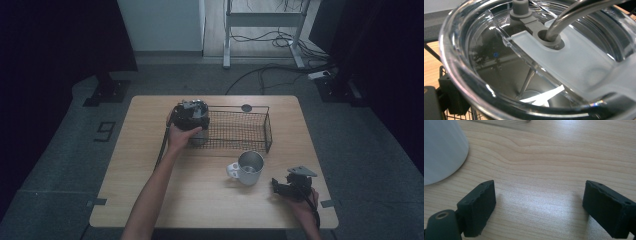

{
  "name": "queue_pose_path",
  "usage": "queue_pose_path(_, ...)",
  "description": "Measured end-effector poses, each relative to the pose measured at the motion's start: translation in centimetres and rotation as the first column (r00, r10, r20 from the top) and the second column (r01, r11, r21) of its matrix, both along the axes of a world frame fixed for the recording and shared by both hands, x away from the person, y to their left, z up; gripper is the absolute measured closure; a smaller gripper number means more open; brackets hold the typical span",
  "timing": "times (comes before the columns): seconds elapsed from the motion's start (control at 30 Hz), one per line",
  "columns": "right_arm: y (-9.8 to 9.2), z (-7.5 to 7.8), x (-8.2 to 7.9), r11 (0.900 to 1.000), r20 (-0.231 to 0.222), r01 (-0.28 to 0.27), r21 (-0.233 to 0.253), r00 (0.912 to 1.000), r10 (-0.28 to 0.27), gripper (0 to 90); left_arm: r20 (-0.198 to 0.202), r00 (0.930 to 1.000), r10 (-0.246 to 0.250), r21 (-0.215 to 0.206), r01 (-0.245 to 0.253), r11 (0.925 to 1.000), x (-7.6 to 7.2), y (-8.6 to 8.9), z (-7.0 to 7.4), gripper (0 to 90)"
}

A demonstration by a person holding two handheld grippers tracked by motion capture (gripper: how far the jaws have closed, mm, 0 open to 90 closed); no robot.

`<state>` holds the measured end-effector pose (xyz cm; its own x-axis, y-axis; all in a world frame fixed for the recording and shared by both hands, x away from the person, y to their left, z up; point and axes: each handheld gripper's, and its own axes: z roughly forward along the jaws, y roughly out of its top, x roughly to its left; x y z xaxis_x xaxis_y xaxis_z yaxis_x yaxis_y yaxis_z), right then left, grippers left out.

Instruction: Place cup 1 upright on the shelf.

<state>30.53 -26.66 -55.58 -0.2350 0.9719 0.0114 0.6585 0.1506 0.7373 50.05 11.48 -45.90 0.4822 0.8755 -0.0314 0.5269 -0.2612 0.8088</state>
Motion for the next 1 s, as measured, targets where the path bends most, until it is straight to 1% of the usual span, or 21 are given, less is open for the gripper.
queue_pose_path(0.2,0.0,0.0,0.0,1.000,0.000,0.000,0.000,1.0000,0.000,11.0,0.004,0.9999,-0.010,0.028,0.010,0.9996,-0.5,-0.3,-0.1,3.4)
queue_pose_path(0.6,0.0,0.0,0.0,1.000,0.000,0.000,0.000,1.0000,0.000,11.1,-0.004,1.0000,-0.008,0.014,0.008,0.9999,-0.8,-0.2,-0.1,2.8)
queue_pose_path(0.73,0.0,0.0,0.0,1.000,0.000,0.000,0.000,1.0000,0.000,11.0,-0.011,0.9998,-0.014,-0.010,0.014,0.9999,-0.8,-0.1,0.0,1.2)
queue_pose_path(0.83,0.0,0.0,0.0,1.000,0.000,0.000,0.000,1.0000,0.000,11.0,-0.013,0.9999,-0.011,-0.004,0.011,0.9999,-0.9,-0.1,0.1,0.4)
queue_pose_path(0.87,0.0,0.0,0.0,1.000,0.000,0.000,0.000,1.0000,0.000,11.0,-0.011,0.9999,-0.013,-0.004,0.013,0.9999,-0.9,0.0,0.1,0.2)
queue_pose_path(0.93,0.0,0.0,0.0,1.000,0.000,0.000,0.000,1.0000,0.000,11.0,0.005,0.9998,-0.017,-0.016,0.017,0.9997,-1.1,0.1,0.3,0.0)
queue_pose_path(1.0,0.0,0.0,0.0,1.000,0.000,0.000,0.000,1.0000,0.000,11.0,0.006,0.9999,-0.012,-0.020,0.012,0.9997,-1.3,0.2,0.4,0.0)
